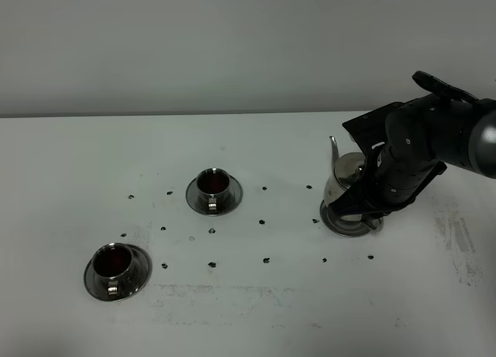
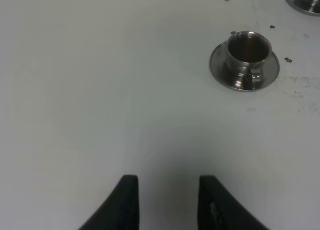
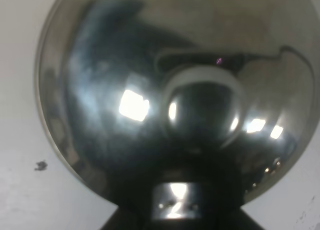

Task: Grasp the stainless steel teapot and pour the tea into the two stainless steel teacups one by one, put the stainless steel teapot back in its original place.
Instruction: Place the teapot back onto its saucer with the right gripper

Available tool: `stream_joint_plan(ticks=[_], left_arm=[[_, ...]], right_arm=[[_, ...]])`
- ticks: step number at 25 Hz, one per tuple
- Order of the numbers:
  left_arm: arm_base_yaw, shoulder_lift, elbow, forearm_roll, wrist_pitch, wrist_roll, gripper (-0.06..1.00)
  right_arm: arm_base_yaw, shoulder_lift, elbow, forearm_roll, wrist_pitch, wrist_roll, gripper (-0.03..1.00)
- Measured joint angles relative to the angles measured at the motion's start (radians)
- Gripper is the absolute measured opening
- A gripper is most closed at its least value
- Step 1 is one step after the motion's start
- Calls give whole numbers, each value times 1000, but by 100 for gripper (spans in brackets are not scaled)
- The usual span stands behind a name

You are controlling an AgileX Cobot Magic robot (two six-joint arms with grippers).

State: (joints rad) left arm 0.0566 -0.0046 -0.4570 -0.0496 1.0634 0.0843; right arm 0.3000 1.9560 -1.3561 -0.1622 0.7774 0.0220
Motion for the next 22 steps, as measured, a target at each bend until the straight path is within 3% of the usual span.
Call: stream_joint_plan(ticks=[22], left_arm=[[0, 0, 0, 0, 0, 0, 31]], right_arm=[[-22, 49, 0, 22, -6, -1, 17]])
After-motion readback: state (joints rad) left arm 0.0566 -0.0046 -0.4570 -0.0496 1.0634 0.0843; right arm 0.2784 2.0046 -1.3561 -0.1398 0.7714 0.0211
